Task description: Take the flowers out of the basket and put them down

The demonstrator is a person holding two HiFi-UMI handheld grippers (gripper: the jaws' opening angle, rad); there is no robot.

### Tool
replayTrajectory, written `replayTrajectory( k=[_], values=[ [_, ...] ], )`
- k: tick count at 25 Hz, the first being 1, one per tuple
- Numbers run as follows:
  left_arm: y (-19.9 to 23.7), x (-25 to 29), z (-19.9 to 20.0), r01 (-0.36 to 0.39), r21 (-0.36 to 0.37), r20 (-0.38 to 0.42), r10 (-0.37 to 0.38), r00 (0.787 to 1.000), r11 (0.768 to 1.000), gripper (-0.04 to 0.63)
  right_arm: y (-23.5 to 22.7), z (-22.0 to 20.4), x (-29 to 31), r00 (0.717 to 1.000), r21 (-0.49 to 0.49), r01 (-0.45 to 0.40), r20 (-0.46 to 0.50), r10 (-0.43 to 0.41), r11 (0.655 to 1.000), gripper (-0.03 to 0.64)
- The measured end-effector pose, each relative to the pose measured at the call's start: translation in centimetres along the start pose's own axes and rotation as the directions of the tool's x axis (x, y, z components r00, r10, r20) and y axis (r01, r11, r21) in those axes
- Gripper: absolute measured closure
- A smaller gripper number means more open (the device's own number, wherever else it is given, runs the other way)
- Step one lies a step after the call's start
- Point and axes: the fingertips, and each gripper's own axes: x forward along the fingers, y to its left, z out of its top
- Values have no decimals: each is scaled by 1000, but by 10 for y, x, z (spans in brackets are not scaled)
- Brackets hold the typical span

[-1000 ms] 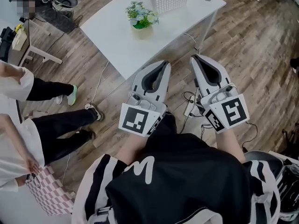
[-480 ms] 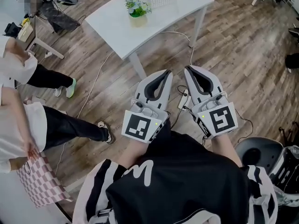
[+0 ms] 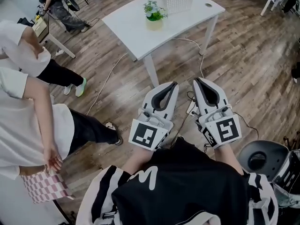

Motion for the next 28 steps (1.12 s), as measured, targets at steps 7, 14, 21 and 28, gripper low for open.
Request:
replayTrajectory(
  k=[7,14,21,28],
  values=[
    [24,-37,6,21,-3,-12,-21,1000,1000,592,47,-4,11,1000,72,10,-14,-9,997,600],
    [23,-52,8,38,-31,-1,-38,999,999,592,63,2,4,999,48,30,-13,-30,998,600],
    [23,-52,12,59,-25,-3,-59,998,998,592,68,9,7,1000,52,29,-5,-29,998,600],
    [23,-50,14,70,-27,2,-70,998,997,592,73,12,11,1000,34,19,-10,-19,999,600]
  ],
)
